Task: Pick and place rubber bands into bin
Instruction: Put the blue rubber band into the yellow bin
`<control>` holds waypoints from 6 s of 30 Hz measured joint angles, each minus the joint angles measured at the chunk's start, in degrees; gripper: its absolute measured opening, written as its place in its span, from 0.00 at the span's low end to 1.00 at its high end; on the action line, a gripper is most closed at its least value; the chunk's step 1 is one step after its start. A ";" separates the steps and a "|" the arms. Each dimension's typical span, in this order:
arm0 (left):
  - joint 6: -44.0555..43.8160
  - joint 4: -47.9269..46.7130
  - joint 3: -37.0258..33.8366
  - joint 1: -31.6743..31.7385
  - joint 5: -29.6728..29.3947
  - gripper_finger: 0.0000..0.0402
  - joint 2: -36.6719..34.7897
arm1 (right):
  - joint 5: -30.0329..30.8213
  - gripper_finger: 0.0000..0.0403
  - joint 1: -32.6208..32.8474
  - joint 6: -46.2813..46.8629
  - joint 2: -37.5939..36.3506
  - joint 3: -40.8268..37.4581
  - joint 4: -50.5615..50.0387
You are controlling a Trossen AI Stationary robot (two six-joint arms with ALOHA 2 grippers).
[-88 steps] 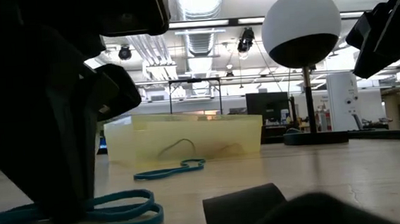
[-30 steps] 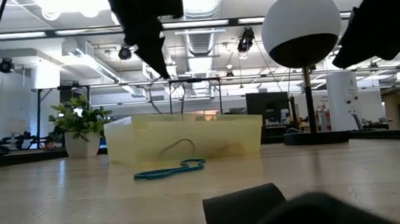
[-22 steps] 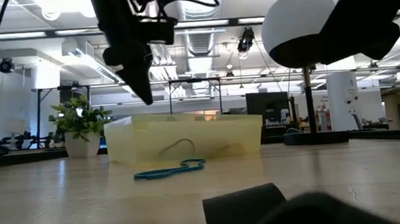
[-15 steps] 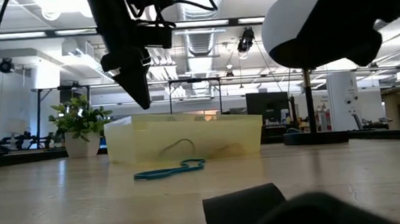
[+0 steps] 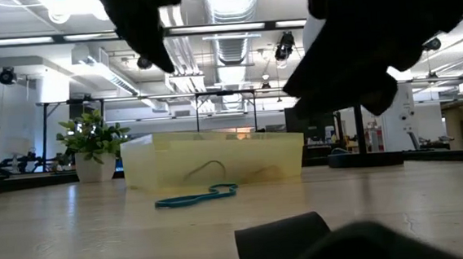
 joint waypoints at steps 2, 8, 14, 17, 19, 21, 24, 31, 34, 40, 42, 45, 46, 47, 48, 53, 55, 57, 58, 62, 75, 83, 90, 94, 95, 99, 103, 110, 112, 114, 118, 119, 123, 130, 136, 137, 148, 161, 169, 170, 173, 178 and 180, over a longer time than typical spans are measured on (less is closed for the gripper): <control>-0.66 0.07 -0.48 -0.51 1.53 0.51 -3.06 | -0.04 0.41 -0.70 -2.17 1.16 1.29 -0.12; -3.39 0.65 -1.74 -3.83 1.90 0.51 -11.28 | -5.21 0.41 -4.32 -14.48 4.73 8.00 -1.11; -7.33 2.15 -4.20 -7.88 1.43 0.51 -17.46 | -8.76 0.41 -9.28 -18.36 8.77 14.61 -4.64; -9.98 3.20 -6.93 -9.51 0.80 0.51 -20.26 | -9.30 0.41 -11.42 -18.40 11.46 17.55 -4.68; -12.21 3.44 -9.04 -10.45 -0.05 0.51 -21.88 | -10.93 0.40 -12.67 -18.40 13.48 19.53 -4.83; -14.03 3.52 -11.00 -11.16 -0.15 0.51 -23.53 | -14.05 0.39 -13.60 -18.40 15.60 21.04 -4.91; -16.19 4.01 -13.28 -12.04 -0.43 0.51 -25.62 | -17.96 0.37 -14.17 -18.35 18.92 23.77 -6.36; -18.33 3.85 -14.84 -12.71 -1.13 0.51 -28.10 | -19.54 0.33 -14.25 -17.31 23.15 29.03 -16.21; -18.33 3.88 -14.84 -12.71 -1.97 0.51 -28.60 | -19.39 0.31 -14.27 -14.11 22.71 29.30 -21.56; -18.31 3.99 -14.91 -12.71 -3.45 0.51 -28.76 | -21.22 0.27 -12.29 -10.57 20.14 27.55 -30.11; -18.32 3.91 -14.91 -12.71 -3.49 0.51 -28.75 | -20.91 0.27 -10.66 -9.41 18.86 26.39 -32.02; -18.31 3.90 -14.91 -12.71 -3.69 0.51 -28.67 | -20.66 0.26 -8.14 -5.69 15.98 23.89 -35.44; -18.30 4.02 -14.91 -12.71 -3.76 0.51 -28.66 | -20.37 0.26 -7.40 -4.27 15.14 22.89 -35.88; -18.23 4.12 -14.93 -12.71 -3.83 0.51 -28.65 | -20.13 0.27 -6.61 -2.69 14.14 21.66 -35.86; -18.13 4.39 -14.95 -12.71 -3.95 0.51 -28.57 | -19.97 0.27 -5.99 -1.13 12.86 20.20 -35.89; -16.46 6.93 -15.26 -12.69 -5.03 0.51 -28.36 | -15.63 0.26 -2.60 1.33 6.99 14.61 -33.27; -15.59 7.73 -15.26 -12.66 -5.31 0.51 -28.12 | -12.53 0.26 -1.58 0.14 3.64 13.53 -30.88; -14.91 9.38 -15.30 -12.66 -5.48 0.51 -27.76 | -8.72 0.27 -0.94 -1.24 1.34 12.58 -30.63; -14.71 9.81 -15.30 -12.66 -5.46 0.51 -27.72 | -6.86 0.28 -0.92 -1.82 0.71 12.01 -30.56; -13.81 11.04 -15.28 -12.66 -5.49 0.51 -27.28 | -6.29 0.32 -1.70 -3.38 -0.49 10.01 -30.42; -13.92 11.82 -15.32 -12.69 -5.26 0.51 -26.71 | -14.53 0.64 -7.93 -9.42 0.14 7.60 -29.11; -13.85 11.93 -15.32 -12.71 -5.26 0.51 -26.40 | -18.63 0.69 -9.24 -18.37 0.14 6.95 -29.90; -13.84 11.93 -15.32 -12.66 -5.26 0.51 -26.34 | -19.12 0.65 -9.45 -25.66 0.14 6.53 -29.87; -13.83 11.99 -15.32 -12.66 -5.26 0.51 -26.34 | -20.41 0.64 -9.89 -26.36 1.30 6.69 -29.43; -13.83 11.98 -15.32 -12.66 -5.26 0.51 -26.34 | -21.45 0.64 -9.94 -26.94 2.09 6.74 -29.16; -13.85 12.30 -15.32 -12.66 -5.29 0.51 -26.36 | -23.73 0.65 -9.85 -27.92 5.39 8.41 -28.58; -13.85 12.66 -15.32 -12.66 -5.31 0.51 -26.53 | -23.66 0.62 -9.99 -27.81 7.12 10.03 -29.18; -13.86 12.94 -15.32 -12.66 -5.31 0.51 -26.56 | -26.05 0.49 -9.99 -28.42 10.24 13.53 -36.57; -13.87 12.96 -15.32 -12.66 -5.31 0.51 -26.56 | -26.48 0.44 -9.98 -28.49 10.84 14.44 -37.99; -13.89 12.91 -15.32 -12.66 -5.31 0.51 -26.56 | -26.76 0.38 -9.92 -28.47 11.53 15.38 -39.22; -13.89 12.96 -15.32 -12.66 -5.31 0.51 -26.56 | -27.09 0.29 -9.92 -28.47 11.62 16.15 -40.74; -13.87 12.92 -15.34 -12.66 -5.31 0.51 -26.56 | -27.21 0.26 -9.90 -28.47 11.62 16.30 -41.16; -13.85 12.93 -15.34 -12.66 -5.31 0.51 -26.56 | -28.08 0.14 -9.86 -27.74 11.62 16.56 -42.44; -13.85 12.93 -15.37 -12.66 -5.48 0.51 -26.56 | -26.79 0.02 -9.30 -23.57 11.48 16.56 -42.49; -13.84 12.95 -15.39 -12.66 -5.50 0.51 -26.56 | -22.93 0.02 -9.00 -22.07 10.32 18.13 -43.42; -13.83 12.96 -15.39 -12.66 -5.50 0.51 -26.56 | -22.04 0.02 -9.06 -22.03 10.05 18.46 -43.63; -12.83 13.89 -15.41 -12.66 -5.50 0.51 -26.56 | -16.00 0.02 -9.11 -23.60 6.39 25.87 -46.50; -9.25 16.15 -15.41 -12.64 -7.23 0.51 -26.56 | -6.43 0.02 -14.58 -33.77 6.07 37.90 -49.30; -8.93 16.37 -15.41 -12.64 -7.40 0.51 -26.56 | -6.53 0.02 -23.93 -36.38 6.07 38.33 -49.04; -8.93 16.39 -15.41 -12.64 -7.38 0.51 -26.56 | -6.83 0.02 -25.18 -36.40 6.07 38.28 -49.03; -8.93 16.39 -15.41 -12.64 -7.38 0.51 -26.56 | -7.83 0.02 -28.63 -36.44 6.07 38.23 -48.85; -8.96 16.39 -15.64 -12.64 -7.34 0.51 -26.56 | -13.77 0.02 -33.83 -36.38 6.07 37.96 -47.58; -9.00 16.39 -15.85 -12.64 -7.27 0.51 -26.56 | -17.93 0.02 -35.34 -37.56 6.09 37.96 -46.85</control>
